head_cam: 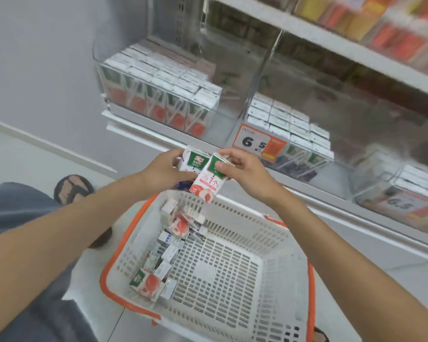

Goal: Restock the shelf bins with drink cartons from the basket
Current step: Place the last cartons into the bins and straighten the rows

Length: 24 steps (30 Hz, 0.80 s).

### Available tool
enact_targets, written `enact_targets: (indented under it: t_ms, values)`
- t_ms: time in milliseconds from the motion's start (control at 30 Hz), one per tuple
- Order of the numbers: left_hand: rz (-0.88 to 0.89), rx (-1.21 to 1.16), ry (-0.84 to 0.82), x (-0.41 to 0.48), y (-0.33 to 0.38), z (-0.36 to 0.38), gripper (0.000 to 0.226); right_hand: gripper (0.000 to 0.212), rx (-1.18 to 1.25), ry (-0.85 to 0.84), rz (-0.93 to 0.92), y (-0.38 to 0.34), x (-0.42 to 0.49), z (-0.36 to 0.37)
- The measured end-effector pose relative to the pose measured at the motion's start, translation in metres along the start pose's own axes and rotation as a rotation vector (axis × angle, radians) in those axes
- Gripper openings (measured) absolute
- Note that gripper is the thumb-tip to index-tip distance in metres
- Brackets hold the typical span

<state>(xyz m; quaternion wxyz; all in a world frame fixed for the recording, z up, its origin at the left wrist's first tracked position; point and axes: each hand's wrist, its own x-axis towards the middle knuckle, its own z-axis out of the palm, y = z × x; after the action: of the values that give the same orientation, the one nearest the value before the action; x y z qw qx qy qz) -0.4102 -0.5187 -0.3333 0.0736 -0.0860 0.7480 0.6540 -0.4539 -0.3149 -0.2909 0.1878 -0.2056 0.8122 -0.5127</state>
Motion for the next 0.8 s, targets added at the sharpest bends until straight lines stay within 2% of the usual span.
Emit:
enact_targets:
  t_ms: [133, 267, 367, 500, 600, 700, 800]
  values:
    - [0.155, 0.016, 0.082, 0.002, 0.063, -0.038, 0.036, 0.016, -0.108, 0.096, -0.14, -0.064, 0.019, -0.022]
    - [0.218, -0.094, 0.183, 0.012, 0.087, -0.065, 0.03, 0.022, -0.29, 0.341, -0.288, -0.101, 0.062, -0.036]
    - [0.202, -0.157, 0.206, 0.026, 0.087, -0.074, 0.03, 0.029, -0.507, 0.461, -0.266, -0.103, 0.104, -0.045]
    - [0.224, -0.179, 0.228, 0.041, 0.087, -0.083, 0.02, 0.041, -0.696, 0.496, -0.156, -0.096, 0.161, -0.063]
    - [0.221, -0.184, 0.254, 0.048, 0.085, -0.089, 0.022, 0.053, -0.783, 0.37, -0.064, -0.092, 0.196, -0.073]
    - [0.189, -0.224, 0.245, 0.051, 0.081, -0.092, 0.023, 0.062, -0.708, 0.038, 0.098, -0.091, 0.218, -0.075]
    - [0.169, -0.216, 0.24, 0.051, 0.079, -0.093, 0.025, 0.095, -0.62, -0.221, 0.316, -0.09, 0.224, -0.069]
